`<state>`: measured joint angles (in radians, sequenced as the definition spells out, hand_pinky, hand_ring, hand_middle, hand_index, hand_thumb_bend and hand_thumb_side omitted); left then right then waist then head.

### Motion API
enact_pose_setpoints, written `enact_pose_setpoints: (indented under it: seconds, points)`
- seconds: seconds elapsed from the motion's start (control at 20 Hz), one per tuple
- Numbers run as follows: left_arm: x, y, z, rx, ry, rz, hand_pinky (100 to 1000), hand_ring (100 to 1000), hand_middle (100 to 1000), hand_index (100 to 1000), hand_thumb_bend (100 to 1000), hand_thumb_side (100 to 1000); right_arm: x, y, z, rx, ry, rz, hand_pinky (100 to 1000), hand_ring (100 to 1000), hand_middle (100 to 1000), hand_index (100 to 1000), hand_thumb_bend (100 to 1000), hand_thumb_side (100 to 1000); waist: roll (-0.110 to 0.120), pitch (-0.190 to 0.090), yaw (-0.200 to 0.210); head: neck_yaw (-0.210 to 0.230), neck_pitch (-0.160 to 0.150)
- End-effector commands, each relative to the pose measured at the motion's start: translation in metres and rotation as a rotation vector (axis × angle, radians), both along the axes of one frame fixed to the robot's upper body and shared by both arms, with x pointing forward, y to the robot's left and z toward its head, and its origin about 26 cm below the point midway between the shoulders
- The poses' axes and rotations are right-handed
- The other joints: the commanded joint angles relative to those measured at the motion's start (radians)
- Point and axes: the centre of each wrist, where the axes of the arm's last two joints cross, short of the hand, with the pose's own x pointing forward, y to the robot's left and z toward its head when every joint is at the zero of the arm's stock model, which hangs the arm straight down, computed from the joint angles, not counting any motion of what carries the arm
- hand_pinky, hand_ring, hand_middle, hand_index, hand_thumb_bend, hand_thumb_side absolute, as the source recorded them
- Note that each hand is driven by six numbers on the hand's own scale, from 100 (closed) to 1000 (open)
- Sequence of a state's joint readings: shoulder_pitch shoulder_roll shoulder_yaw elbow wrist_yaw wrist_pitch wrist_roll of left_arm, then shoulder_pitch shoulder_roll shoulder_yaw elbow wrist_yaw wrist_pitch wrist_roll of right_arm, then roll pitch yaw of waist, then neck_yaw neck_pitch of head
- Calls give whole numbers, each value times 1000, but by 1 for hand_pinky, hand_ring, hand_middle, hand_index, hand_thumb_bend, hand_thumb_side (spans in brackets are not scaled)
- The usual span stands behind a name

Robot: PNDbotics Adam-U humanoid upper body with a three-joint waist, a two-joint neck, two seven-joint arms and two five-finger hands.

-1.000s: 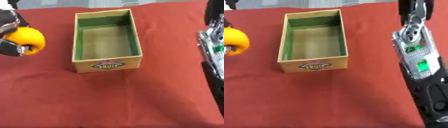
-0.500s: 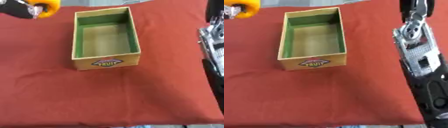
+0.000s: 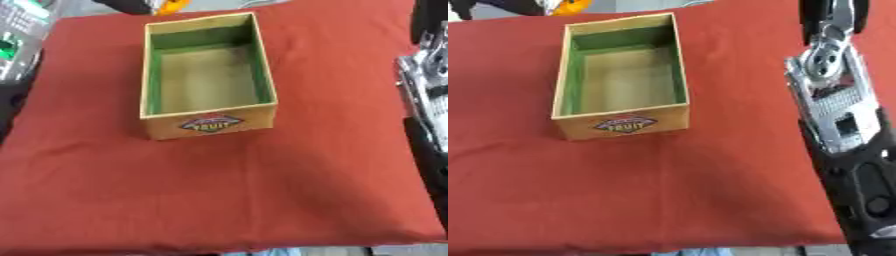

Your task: Pick up objects on the table and place them in the box.

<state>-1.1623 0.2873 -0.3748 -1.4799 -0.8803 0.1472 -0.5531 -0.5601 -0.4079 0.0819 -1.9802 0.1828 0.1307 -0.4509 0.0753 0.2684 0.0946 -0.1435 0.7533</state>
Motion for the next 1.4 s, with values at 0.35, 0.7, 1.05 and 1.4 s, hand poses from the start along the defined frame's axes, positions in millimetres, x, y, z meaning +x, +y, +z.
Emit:
enact_pose_setpoints:
  seconds: [0.35, 0.7, 1.05, 1.4]
  points:
    - [6, -52, -20, 53, -53, -20, 276, 436, 443, 552, 100, 212, -4, 4, 8, -1, -32, 24, 837, 789, 682, 874, 100, 1000, 0, -20, -6, 12, -23]
    - [20, -70, -55, 104, -14, 10, 278, 439, 445, 553, 100, 218, -4, 4, 8, 1, -34, 27, 837, 789, 682, 874, 100, 1000, 0, -14, -11, 16, -31]
    - [33, -70, -79, 146, 32, 46, 284, 444, 449, 556, 100, 216, -4, 3, 9, 2, -34, 25, 837, 789, 681, 874, 100, 1000, -3, -9, -11, 14, -32]
    - [43, -66, -93, 153, 71, 77, 294, 450, 455, 564, 100, 191, -4, 3, 9, 4, -33, 22, 837, 788, 680, 874, 100, 1000, -6, -4, -11, 13, -36]
